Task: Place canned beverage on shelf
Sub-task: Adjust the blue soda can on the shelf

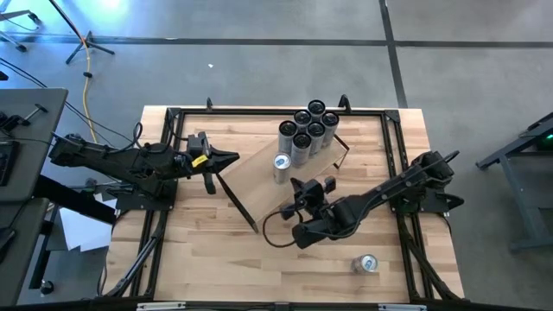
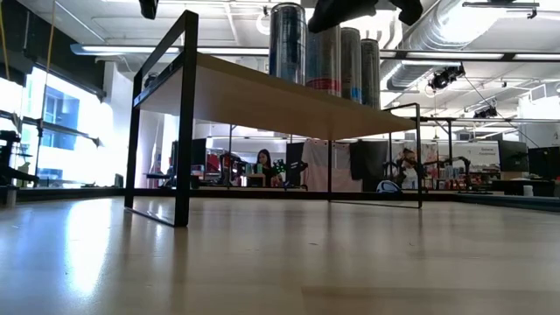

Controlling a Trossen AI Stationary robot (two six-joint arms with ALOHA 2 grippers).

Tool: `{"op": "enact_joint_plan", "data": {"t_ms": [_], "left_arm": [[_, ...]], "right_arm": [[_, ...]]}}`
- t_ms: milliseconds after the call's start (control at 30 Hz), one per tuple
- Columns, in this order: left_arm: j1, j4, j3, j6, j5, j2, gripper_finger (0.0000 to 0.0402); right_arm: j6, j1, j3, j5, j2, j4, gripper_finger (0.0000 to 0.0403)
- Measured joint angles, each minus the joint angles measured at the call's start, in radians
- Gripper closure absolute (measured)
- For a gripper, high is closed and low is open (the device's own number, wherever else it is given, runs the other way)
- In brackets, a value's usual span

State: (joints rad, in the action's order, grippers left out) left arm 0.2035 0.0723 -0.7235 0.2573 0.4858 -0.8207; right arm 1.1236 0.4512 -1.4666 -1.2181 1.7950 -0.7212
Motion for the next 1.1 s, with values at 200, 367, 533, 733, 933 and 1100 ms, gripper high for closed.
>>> {"op": "enact_joint_plan", "data": {"t_ms": [200, 367, 533, 733, 933, 1100], "left_arm": [[0.0, 0.0, 0.0, 0.0, 0.0, 0.0, 0.0401], [0.0, 0.0, 0.0, -0.005, 0.002, 0.0, 0.0402], [0.0, 0.0, 0.0, -0.005, 0.023, 0.0, 0.0401], [0.0, 0.0, 0.0, 0.0, 0.023, 0.0, 0.0401], [0.0, 0.0, 0.0, 0.0, 0.023, 0.0, 0.0401], [0.0, 0.0, 0.0, -0.012, 0.023, 0.0, 0.0401]], "right_arm": [[-0.032, 0.0, 0.0, -0.005, 0.0, 0.06, 0.0403], [-0.11, -0.007, 0.008, -0.002, 0.023, 0.158, 0.0403], [-0.151, -0.031, 0.01, 0.017, 0.064, 0.195, 0.0403], [-0.148, -0.046, 0.01, 0.017, 0.068, 0.205, 0.0403], [-0.207, -0.069, 0.01, 0.02, 0.068, 0.211, 0.0403], [-0.208, -0.09, 0.01, 0.022, 0.068, 0.212, 0.0403]]}}
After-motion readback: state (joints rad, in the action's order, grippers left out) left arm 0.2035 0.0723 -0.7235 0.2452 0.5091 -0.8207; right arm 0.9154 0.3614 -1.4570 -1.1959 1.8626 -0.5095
